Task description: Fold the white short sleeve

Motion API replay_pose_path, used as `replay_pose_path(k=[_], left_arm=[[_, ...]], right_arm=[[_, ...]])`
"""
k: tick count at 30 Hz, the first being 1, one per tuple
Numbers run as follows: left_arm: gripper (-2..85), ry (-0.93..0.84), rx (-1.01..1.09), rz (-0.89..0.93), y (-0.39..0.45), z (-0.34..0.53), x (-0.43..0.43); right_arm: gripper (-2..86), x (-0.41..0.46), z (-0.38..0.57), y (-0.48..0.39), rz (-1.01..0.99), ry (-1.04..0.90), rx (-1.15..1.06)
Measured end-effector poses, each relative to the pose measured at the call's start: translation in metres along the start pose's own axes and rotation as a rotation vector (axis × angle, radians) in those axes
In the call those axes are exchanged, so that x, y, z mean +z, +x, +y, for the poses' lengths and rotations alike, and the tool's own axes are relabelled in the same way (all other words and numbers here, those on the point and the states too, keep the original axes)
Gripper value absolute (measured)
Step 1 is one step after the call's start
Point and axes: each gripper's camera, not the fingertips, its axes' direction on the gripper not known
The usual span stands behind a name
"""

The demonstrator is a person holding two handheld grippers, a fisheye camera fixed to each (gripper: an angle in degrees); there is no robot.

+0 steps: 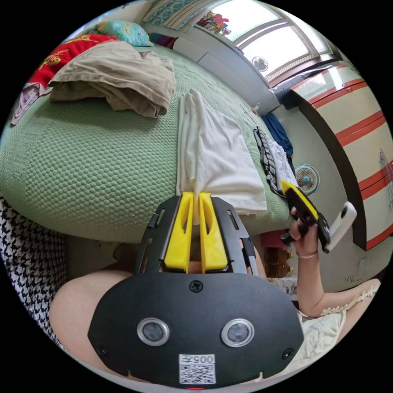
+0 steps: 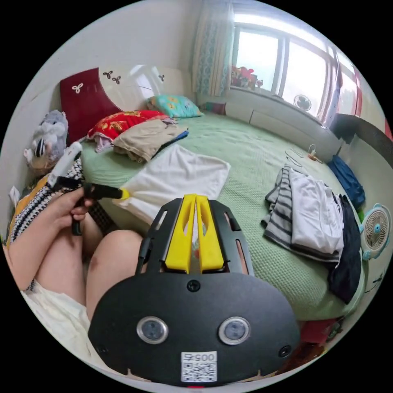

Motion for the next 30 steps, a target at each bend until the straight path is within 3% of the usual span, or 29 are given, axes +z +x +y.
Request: replay_pose_path(k=[3, 5, 7, 12, 16, 20, 24, 30], left_arm=[[3.6, 0.012, 0.044, 0.004, 0.002, 0.007, 0.000], [3.6, 0.020, 0.069, -0.024, 0.008, 0.012, 0.001], [3.5, 0.015, 0.097, -0.056, 0.015, 0.014, 0.003], [3.5, -0.003, 0.186, -0.159, 0.039, 0.021, 0.007], [3.6, -0.014, 0.241, -0.238, 0.058, 0.028, 0.013], [3.6, -0.022, 0.246, -0.285, 0.070, 0.034, 0.023], [3.4, -0.031, 0.238, -0.312, 0.077, 0.038, 0.029], [2.3, -0.030, 0.192, -0.337, 0.082, 0.048, 0.035]], right_arm=[[-1.2, 0.062, -0.006, 0.003, 0.072, -0.311, 0.075], [-1.2, 0.053, -0.009, 0.013, 0.024, -0.250, 0.199], [-1.1, 0.050, -0.017, 0.020, -0.008, -0.306, 0.263], [-1.1, 0.023, -0.079, -0.008, -0.046, -0.014, 0.098], [-1.1, 0.054, -0.133, -0.035, 0.049, 0.044, 0.001], [-1.1, 0.113, -0.192, -0.050, -0.008, -0.055, -0.015], [-1.2, 0.184, -0.236, -0.062, -0.084, -0.288, -0.034], [-1.1, 0.219, -0.273, -0.042, -0.126, -0.439, 0.035]])
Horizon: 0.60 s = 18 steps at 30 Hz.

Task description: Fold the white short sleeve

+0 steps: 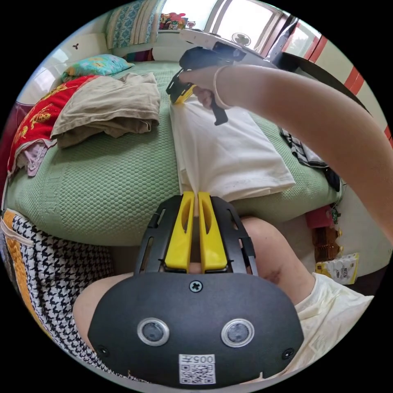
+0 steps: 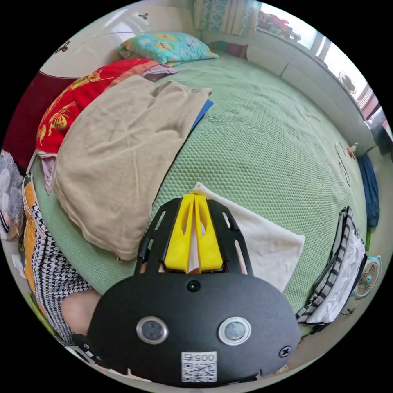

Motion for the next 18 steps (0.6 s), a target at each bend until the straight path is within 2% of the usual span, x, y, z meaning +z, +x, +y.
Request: replay_pose_path(k=[2, 5, 10, 13, 15, 18], left_arm=[[2.3, 0.005, -0.014, 0.024, 0.002, 0.003, -0.001], [3.0, 0.022, -0.011, 0.003, 0.008, 0.011, -0.010], [3.4, 0.050, -0.021, -0.091, 0.023, 0.014, -0.021], [1.8, 0.089, -0.031, -0.167, 0.039, 0.017, -0.032], [0.6, 0.106, -0.030, -0.222, 0.050, 0.017, -0.036], [-0.2, 0.160, -0.032, -0.239, 0.069, 0.012, -0.039]], right_arm=[[-1.1, 0.001, -0.010, 0.013, -0.070, -0.059, 0.040], [-1.1, -0.008, -0.011, 0.030, -0.177, -0.065, -0.025], [-1.0, -0.056, 0.025, 0.067, -0.384, 0.177, -0.054], [-1.0, -0.087, 0.073, 0.076, -0.344, 0.303, -0.121], [-1.0, -0.105, 0.125, 0.076, -0.243, 0.385, -0.178], [-1.0, -0.104, 0.193, 0.072, -0.106, 0.402, -0.137]])
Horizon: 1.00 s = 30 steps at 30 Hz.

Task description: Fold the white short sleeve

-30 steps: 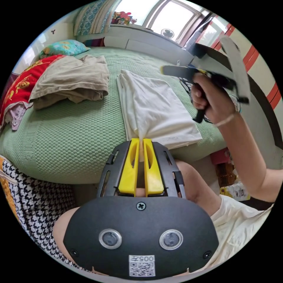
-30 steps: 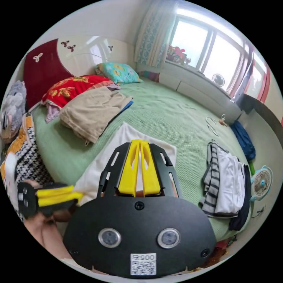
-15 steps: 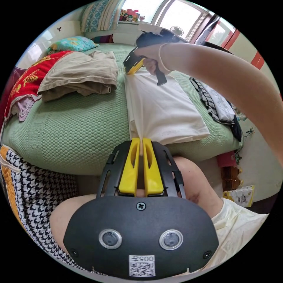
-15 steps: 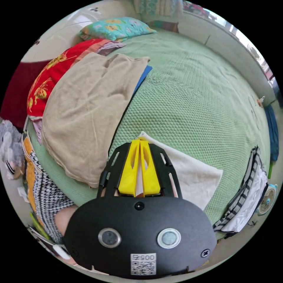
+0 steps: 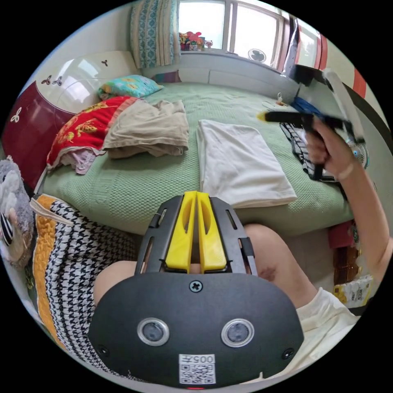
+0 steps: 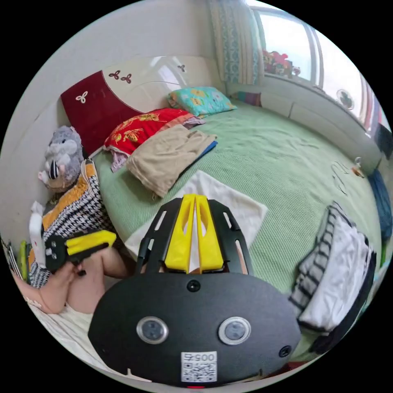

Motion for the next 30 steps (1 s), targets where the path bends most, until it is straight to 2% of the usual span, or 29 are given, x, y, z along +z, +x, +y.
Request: replay_pose_path(k=[5, 8, 11, 15, 26, 30], left_arm=[[-0.5, 0.053, 0.063, 0.092, 0.043, -0.035, 0.035], [-0.5, -0.008, 0.063, 0.037, 0.055, -0.055, 0.074], [-0.5, -0.113, 0.124, -0.029, 0.066, -0.059, 0.113], [-0.5, -0.025, 0.146, -0.069, 0.079, -0.049, 0.121], [-0.4, -0.172, 0.050, 0.046, 0.078, -0.084, 0.161], [-0.4, -0.209, 0.081, -0.002, 0.090, -0.094, 0.171]], right_arm=[[-1.0, 0.011, 0.071, -0.023, 0.159, -0.063, 0.060], [-1.0, 0.045, 0.089, -0.024, 0.190, -0.249, 0.102], [-0.9, 0.047, 0.100, -0.026, 0.216, -0.181, 0.130], [-0.9, 0.050, 0.104, -0.022, 0.212, -0.165, 0.183], [-1.3, 0.057, 0.098, -0.003, 0.196, -0.236, 0.267], [-1.4, 0.061, 0.093, 0.001, 0.232, -0.281, 0.303]])
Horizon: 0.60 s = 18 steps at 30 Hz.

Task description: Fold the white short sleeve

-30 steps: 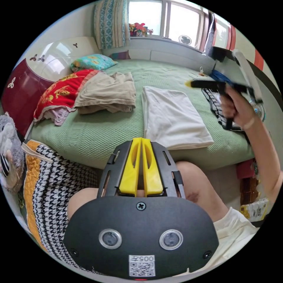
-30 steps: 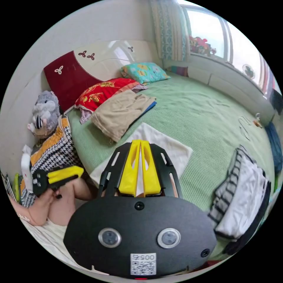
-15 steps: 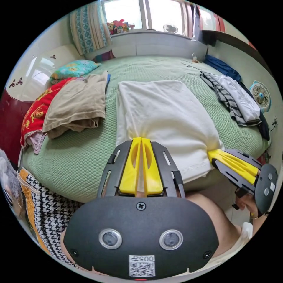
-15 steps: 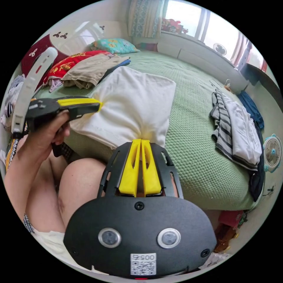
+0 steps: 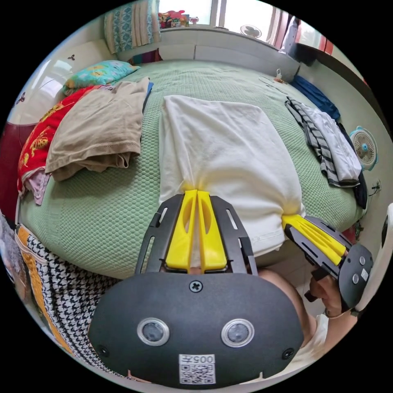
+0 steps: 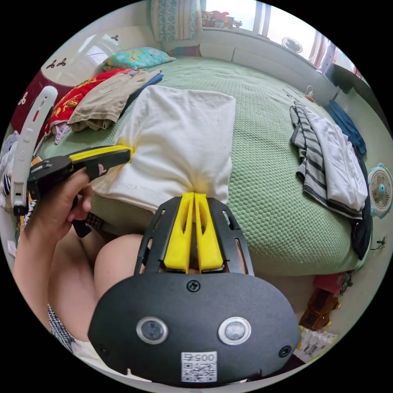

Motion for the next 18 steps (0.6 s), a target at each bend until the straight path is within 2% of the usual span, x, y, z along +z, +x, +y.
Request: replay_pose_path(k=[5, 9, 12, 18], left_arm=[[-0.6, -0.020, 0.016, -0.037, 0.009, -0.013, 0.010], [-0.6, -0.038, 0.030, -0.014, 0.007, -0.022, 0.016], [-0.6, -0.044, 0.014, 0.020, 0.004, -0.029, 0.021], [-0.6, -0.029, 0.050, 0.004, 0.008, -0.037, 0.028]], right_arm=[[-1.4, 0.002, -0.009, 0.009, -0.002, -0.062, -0.028], [-1.4, 0.004, -0.018, 0.038, -0.152, -0.140, -0.016], [-1.4, 0.008, -0.019, 0.059, -0.257, -0.150, 0.042], [-1.5, 0.008, -0.012, 0.074, -0.292, -0.104, 0.040]])
